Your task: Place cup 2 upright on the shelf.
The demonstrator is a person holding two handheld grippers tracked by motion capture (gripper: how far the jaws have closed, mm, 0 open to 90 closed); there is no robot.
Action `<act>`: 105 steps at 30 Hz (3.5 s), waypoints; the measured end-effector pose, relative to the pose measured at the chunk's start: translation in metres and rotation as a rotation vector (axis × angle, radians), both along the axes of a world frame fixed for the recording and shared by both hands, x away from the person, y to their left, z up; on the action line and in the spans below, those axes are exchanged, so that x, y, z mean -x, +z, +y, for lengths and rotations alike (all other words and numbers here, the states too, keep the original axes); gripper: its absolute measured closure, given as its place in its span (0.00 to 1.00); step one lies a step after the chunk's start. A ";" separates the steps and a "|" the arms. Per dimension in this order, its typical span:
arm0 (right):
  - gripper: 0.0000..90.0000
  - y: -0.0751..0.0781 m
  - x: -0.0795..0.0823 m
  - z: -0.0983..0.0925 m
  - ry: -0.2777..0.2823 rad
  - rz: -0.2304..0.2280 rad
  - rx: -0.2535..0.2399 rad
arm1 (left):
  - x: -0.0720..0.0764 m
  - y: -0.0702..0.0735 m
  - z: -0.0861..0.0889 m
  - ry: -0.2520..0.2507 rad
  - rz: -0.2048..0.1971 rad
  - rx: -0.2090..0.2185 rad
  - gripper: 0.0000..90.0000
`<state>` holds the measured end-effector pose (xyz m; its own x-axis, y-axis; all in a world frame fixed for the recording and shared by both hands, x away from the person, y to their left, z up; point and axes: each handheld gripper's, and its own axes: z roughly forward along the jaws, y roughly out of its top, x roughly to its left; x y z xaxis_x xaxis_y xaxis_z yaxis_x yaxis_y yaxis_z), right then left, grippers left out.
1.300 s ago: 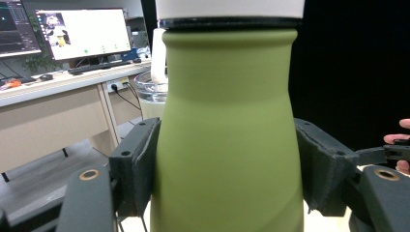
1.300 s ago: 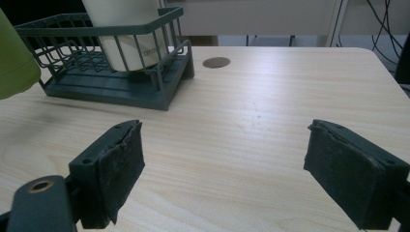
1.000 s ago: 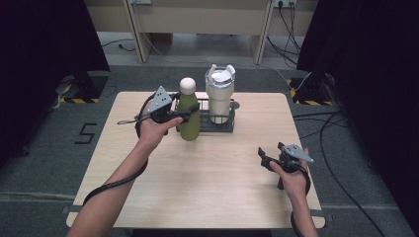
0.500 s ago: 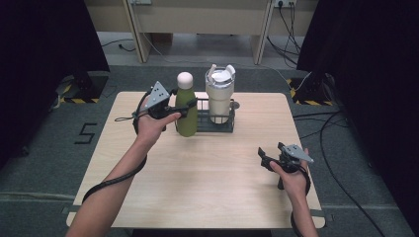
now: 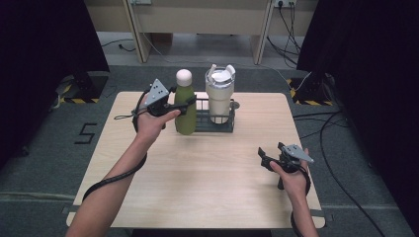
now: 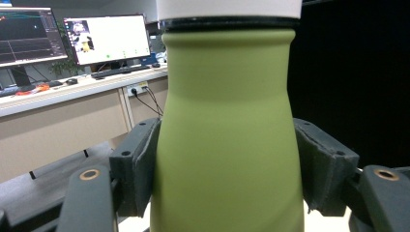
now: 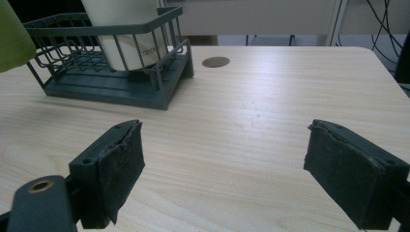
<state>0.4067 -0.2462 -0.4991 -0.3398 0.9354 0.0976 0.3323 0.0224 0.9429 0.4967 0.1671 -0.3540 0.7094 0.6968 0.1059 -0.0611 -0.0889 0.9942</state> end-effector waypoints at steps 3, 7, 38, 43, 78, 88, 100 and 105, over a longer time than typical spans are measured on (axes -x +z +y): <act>0.15 0.000 0.000 0.000 0.001 -0.001 0.000 | 0.000 0.002 0.000 0.003 -0.003 0.001 0.35; 0.15 0.000 0.000 0.000 0.002 0.000 -0.001 | -0.001 0.005 0.000 0.007 -0.006 0.004 0.35; 0.15 0.000 0.000 0.000 0.001 0.003 -0.002 | -0.015 0.018 -0.001 0.025 -0.009 0.023 0.35; 0.15 -0.001 0.000 0.000 0.001 0.004 -0.002 | -0.016 0.019 -0.001 0.027 -0.009 0.026 0.35; 0.15 -0.002 -0.001 0.000 0.004 0.007 -0.004 | -0.031 0.036 -0.003 0.049 -0.017 0.052 0.35; 0.15 -0.002 -0.001 0.000 0.003 0.009 -0.004 | -0.036 0.041 -0.004 0.055 -0.018 0.054 0.35; 0.16 -0.003 -0.001 0.000 0.002 0.014 -0.008 | -0.041 0.046 -0.004 0.063 -0.021 0.052 0.35; 0.16 -0.003 0.000 0.000 0.002 0.015 -0.008 | -0.044 0.048 -0.005 0.064 -0.021 0.050 0.35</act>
